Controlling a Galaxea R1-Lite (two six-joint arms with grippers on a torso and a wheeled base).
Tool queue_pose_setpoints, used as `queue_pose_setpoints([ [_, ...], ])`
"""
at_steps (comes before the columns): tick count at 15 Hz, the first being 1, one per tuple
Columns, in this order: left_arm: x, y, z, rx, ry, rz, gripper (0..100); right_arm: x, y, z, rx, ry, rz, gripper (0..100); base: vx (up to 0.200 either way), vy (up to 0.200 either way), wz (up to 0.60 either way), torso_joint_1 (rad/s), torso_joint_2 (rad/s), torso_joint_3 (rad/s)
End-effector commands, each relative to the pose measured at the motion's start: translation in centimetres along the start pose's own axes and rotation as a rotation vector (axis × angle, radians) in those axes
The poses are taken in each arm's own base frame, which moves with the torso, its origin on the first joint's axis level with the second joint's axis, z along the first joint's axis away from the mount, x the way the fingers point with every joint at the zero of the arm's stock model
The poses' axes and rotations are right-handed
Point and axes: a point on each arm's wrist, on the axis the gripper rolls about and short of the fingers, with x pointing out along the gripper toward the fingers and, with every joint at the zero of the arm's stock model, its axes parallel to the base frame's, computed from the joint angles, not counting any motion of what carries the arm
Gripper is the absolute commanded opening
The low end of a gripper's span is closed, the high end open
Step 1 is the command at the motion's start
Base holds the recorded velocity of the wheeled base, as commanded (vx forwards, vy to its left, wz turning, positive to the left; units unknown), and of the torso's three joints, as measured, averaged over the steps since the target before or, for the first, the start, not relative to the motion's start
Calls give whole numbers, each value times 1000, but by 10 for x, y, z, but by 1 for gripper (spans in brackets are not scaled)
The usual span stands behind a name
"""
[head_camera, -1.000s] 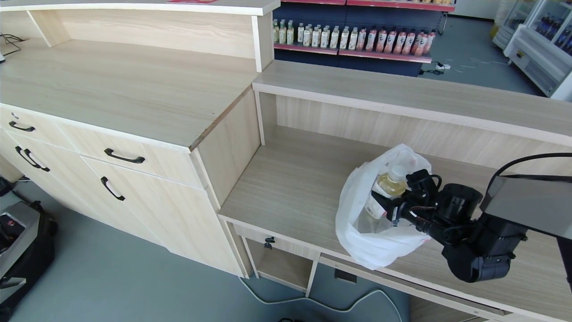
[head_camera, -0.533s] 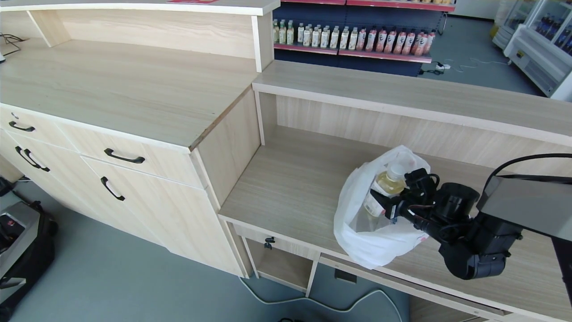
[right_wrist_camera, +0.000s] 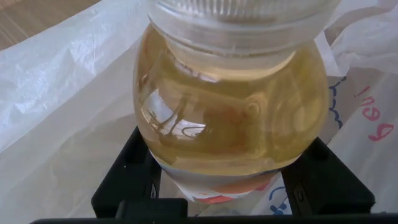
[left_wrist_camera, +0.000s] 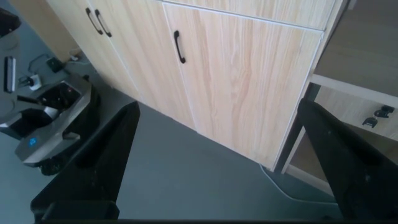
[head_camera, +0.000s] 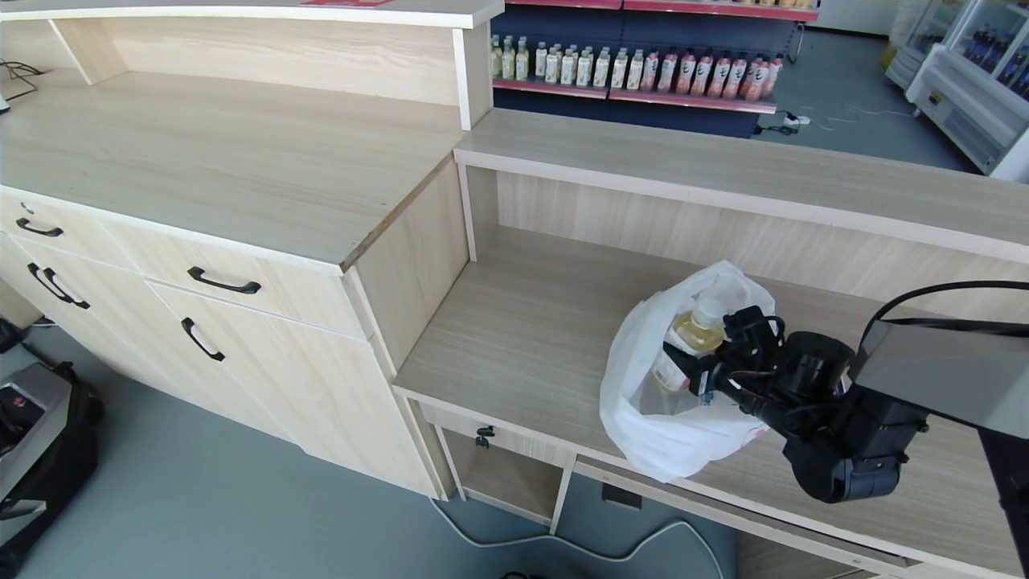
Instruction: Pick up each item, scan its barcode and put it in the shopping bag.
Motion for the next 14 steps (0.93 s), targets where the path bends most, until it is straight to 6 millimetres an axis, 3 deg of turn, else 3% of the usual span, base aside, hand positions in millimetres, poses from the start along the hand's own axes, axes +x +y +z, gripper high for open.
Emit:
queue_pose_setpoints([
  [1,0,0,0,0,-1,0,100,1,1,-5,3,13,3,0,0,0,0,0,0,0],
  [2,0,0,0,0,-1,0,100,1,1,-6,4,14,5,100,0,0,0,0,0,0],
  [6,0,0,0,0,-1,0,100,1,1,-4,5,13,5,100,0,0,0,0,0,0],
  [8,0,0,0,0,-1,0,100,-6,1,15,-6,-20,-1,100,0,0,0,0,0,0],
  [10,0,0,0,0,-1,0,100,-19,0,47,-27,-78,-14,100,0,0,0,0,0,0],
  [12,0,0,0,0,-1,0,100,-54,2,84,-53,-119,-38,100,0,0,0,0,0,0],
  [14,0,0,0,0,-1,0,100,-120,2,111,-136,-92,-104,100,0,0,0,0,0,0],
])
